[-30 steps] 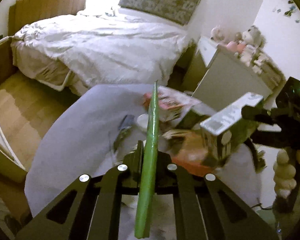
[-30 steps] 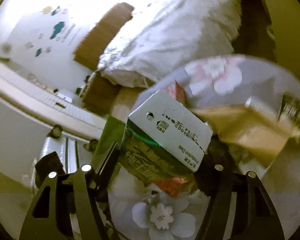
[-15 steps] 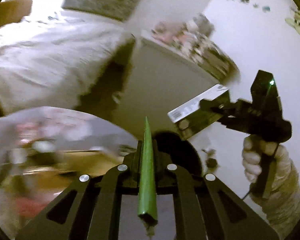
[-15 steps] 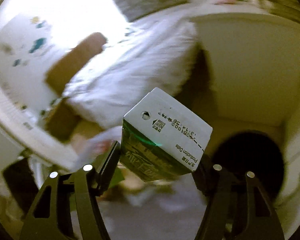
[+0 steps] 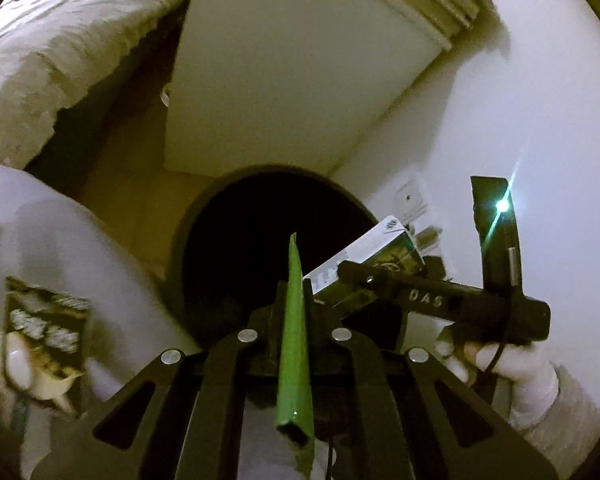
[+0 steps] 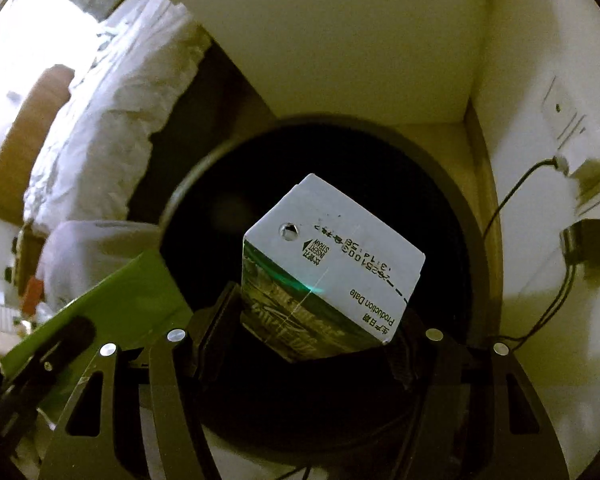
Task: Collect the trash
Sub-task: 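Carry both items to the black bin and open both tools to drop them, then grasp the white fluffy tissue with the left tool while the right grasps a green-rimmed cap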
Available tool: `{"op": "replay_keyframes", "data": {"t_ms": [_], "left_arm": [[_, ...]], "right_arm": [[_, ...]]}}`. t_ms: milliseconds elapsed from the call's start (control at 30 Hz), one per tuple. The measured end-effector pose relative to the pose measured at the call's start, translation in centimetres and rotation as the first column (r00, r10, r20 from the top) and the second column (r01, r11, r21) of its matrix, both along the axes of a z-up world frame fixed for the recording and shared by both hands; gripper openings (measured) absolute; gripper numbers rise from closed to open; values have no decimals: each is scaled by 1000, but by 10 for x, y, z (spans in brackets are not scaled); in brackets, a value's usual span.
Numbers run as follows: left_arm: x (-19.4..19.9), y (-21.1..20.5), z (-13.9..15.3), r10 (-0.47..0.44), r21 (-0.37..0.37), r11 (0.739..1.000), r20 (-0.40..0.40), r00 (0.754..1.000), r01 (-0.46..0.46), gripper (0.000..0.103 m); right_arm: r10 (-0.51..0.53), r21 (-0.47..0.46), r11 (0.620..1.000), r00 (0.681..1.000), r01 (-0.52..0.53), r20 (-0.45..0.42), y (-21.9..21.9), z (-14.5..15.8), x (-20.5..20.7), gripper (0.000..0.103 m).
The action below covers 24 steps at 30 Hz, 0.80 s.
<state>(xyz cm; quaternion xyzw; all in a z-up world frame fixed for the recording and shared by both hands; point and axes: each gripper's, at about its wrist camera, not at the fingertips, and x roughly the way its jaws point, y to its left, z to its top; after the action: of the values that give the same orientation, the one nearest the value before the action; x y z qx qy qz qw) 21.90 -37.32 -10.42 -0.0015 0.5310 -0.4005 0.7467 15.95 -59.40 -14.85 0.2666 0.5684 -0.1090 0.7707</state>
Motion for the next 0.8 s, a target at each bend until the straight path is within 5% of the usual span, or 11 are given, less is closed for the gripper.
{"op": "replay_keyframes", "data": {"t_ms": [200,300,333,600,800], "left_arm": [[1,-7,-3,-24,60,998,21,999,23,16],[-3,2,2,-10,57,998,47,999,7,70],[-5,9,8,7,37,999,64,998,-9,78],[-33,71,56,92,-58,995,139,986,-85,78],[-60,166,87,252,-113,966,214,944,-232,81]], "right_arm": [[-11,34,999,1000,12,-29,-7,-8,7,69],[-8,12,1000,1000,8,-23,-4,-2,7,75],[-3,5,1000,1000,3,-16,-4,2,11,75],[84,-21,996,992,-82,93,41,54,5,75],[297,-100,954,930,-282,215,129,114,14,75]]}}
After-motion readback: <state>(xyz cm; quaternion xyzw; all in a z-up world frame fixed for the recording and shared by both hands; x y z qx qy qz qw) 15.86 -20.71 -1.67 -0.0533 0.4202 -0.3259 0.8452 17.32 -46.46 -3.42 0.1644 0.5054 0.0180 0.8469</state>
